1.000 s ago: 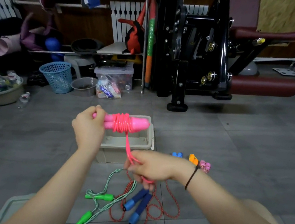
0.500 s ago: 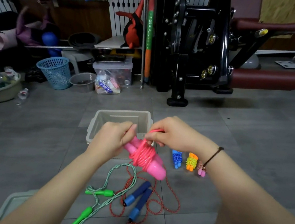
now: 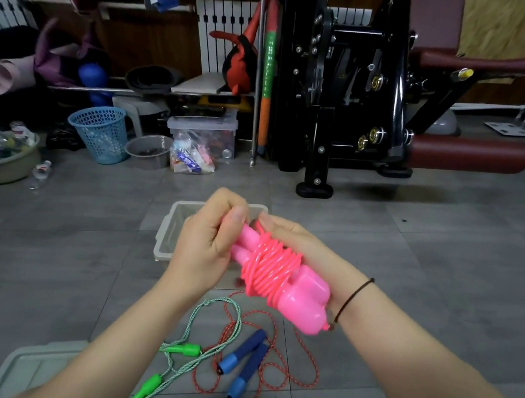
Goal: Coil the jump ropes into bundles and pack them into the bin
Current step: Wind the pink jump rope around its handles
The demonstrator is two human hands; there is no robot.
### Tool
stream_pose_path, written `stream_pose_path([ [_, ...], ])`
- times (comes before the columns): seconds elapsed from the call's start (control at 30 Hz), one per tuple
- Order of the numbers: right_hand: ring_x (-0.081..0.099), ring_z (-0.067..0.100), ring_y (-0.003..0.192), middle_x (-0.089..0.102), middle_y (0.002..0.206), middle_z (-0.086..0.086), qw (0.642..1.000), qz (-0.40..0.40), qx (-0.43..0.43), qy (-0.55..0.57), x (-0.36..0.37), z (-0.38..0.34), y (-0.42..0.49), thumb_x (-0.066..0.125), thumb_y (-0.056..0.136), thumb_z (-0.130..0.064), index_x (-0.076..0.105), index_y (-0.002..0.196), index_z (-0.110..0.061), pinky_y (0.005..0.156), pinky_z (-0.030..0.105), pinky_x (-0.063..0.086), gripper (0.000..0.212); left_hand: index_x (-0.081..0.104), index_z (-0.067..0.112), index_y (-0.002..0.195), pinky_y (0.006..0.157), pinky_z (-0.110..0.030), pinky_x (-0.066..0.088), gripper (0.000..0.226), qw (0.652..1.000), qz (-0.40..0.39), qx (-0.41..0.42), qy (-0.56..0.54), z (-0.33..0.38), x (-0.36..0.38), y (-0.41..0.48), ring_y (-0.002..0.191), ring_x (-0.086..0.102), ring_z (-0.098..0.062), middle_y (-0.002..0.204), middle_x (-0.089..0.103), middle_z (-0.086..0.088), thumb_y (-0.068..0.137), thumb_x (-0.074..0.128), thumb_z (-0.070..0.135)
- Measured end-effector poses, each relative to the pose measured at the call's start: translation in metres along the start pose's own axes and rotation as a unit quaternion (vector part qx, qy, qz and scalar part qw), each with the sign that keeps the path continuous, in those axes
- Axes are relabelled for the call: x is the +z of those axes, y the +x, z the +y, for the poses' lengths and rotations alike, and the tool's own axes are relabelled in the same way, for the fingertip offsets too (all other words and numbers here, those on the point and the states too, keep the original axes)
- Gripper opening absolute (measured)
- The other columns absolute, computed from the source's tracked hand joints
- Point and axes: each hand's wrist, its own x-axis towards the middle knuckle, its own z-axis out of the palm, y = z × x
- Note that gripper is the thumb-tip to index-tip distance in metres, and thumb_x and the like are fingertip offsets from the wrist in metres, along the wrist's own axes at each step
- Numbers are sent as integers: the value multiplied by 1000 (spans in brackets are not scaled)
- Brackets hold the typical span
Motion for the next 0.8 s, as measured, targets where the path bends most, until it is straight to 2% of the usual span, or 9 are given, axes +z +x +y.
stream_pose_path([
  [0.1, 49, 13, 70, 52, 87, 3, 997, 20, 6, 69, 13, 6, 4, 51, 92, -39, 52, 114, -13, 63, 24, 50, 34, 40, 30, 83, 59, -24, 39, 14, 998, 17, -42, -36, -5, -2, 4, 63, 43, -1, 73, 48, 18, 89, 40, 43],
  [0.2, 45, 9, 59, 48, 76, 0, 991, 71, -12, 111, 23, 7, 9, 49, 93, -32, 52, 90, -15, 58, 24, 44, 18, 41, 34, 85, 67, -11, 38, 16, 996, 28, -83, -3, -14, -1, 7, 73, 45, -1, 84, 43, 17, 83, 41, 50],
  [0.27, 44, 7, 53, 47, 69, -1, 987, 141, -39, 61, 26, 9, 12, 46, 97, -26, 51, 80, -14, 54, 22, 42, 21, 48, 38, 82, 82, -11, 39, 12, 990, 49, -130, 34, -25, 1, 8, 88, 51, -5, 94, 42, 13, 82, 48, 50],
  [0.3, 45, 7, 52, 48, 66, -1, 982, 178, -58, 21, 27, 12, 14, 46, 98, -25, 52, 78, -14, 54, 23, 42, 23, 53, 39, 80, 89, -18, 41, 9, 984, 56, -164, 35, -29, 2, 9, 94, 53, -10, 97, 45, 12, 85, 53, 46],
  [0.37, 46, 8, 53, 51, 62, -4, 961, 246, -102, -73, 29, 16, 16, 49, 97, -23, 56, 72, -16, 57, 26, 42, 27, 62, 31, 78, 84, -28, 47, 14, 972, 45, -229, -3, -31, 2, 10, 86, 58, -9, 90, 59, 7, 90, 58, 37],
  [0.47, 47, 8, 55, 54, 54, -10, 915, 333, -156, -164, 27, 22, 20, 58, 92, -23, 62, 60, -24, 59, 32, 44, 32, 70, 20, 88, 74, -24, 48, 17, 952, 17, -298, -71, -22, 3, 14, 77, 60, -7, 85, 70, 7, 91, 59, 33],
  [0.57, 66, 13, 75, 70, 73, -7, 891, 378, -174, -183, 26, 23, 24, 63, 84, -33, 72, 73, -34, 76, 43, 55, 15, 69, 24, 103, 85, -28, 51, 21, 949, -4, -302, -94, -16, 13, 9, 92, 65, -6, 100, 70, 6, 85, 66, 35],
  [0.67, 69, 13, 87, 74, 84, -6, 889, 395, -183, -142, 25, 19, 23, 68, 79, -32, 75, 82, -28, 82, 41, 56, 9, 67, 28, 106, 90, -36, 52, 39, 956, 16, -284, -72, -17, 25, 3, 98, 65, -10, 100, 70, 6, 71, 72, 44],
  [0.8, 68, 19, 73, 73, 93, 7, 905, 395, -153, -34, 21, 13, 20, 74, 80, -15, 74, 81, -21, 57, 25, 54, 6, 68, 21, 102, 88, -54, 53, 22, 931, 24, -311, -191, -21, 27, 6, 88, 70, -26, 95, 73, -8, 84, 68, 9],
])
